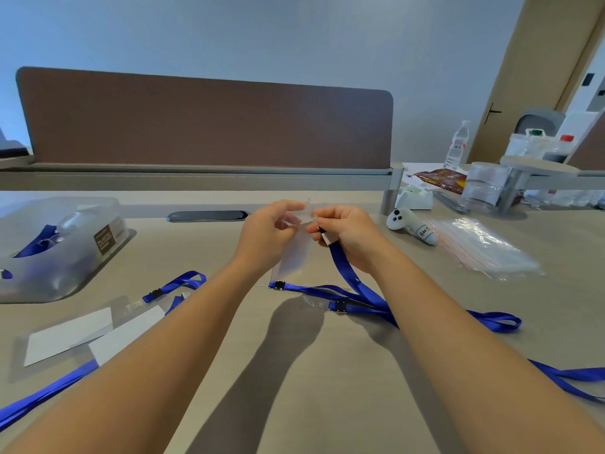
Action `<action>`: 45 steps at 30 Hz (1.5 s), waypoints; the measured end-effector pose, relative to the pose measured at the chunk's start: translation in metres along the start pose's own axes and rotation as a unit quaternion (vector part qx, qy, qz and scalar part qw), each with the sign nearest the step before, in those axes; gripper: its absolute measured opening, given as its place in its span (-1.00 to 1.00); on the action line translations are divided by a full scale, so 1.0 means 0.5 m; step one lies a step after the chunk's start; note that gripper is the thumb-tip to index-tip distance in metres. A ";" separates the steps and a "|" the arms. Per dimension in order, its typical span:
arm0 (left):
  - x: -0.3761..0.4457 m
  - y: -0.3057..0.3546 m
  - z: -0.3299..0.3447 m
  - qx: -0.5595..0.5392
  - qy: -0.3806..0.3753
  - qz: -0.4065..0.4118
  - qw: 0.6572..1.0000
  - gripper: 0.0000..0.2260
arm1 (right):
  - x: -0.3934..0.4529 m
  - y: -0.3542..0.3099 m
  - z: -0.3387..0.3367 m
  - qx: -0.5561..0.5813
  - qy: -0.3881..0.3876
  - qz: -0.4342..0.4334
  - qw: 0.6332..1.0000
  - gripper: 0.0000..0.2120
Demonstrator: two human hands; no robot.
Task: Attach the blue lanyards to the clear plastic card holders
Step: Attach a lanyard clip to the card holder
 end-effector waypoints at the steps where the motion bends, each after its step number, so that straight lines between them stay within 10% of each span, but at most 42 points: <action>1: 0.000 -0.001 -0.003 0.021 0.001 0.013 1.000 -0.71 | 0.001 -0.001 0.001 0.010 0.000 0.007 1.000 -0.84; 10: -0.008 0.008 -0.015 0.194 -0.032 0.105 0.975 -0.67 | -0.001 -0.011 0.001 -0.009 0.035 0.062 0.997 -0.83; 20: -0.009 0.026 -0.018 -0.038 -0.104 -0.026 0.994 -0.72 | -0.010 -0.009 0.002 -0.042 0.014 0.044 0.998 -0.80; 45: -0.002 0.016 -0.051 -0.111 -0.070 -0.121 0.984 -0.84 | -0.019 -0.016 0.051 -0.125 0.020 -0.060 0.990 -0.77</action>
Point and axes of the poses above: each hand's wrist, its own x-axis towards the middle knuckle, its own z-axis out of the palm, y = z × x, the point moved 2 cm from there along x, towards the middle knuckle, and after that the axes turned 6 degrees about x, right-handed, at the moved point
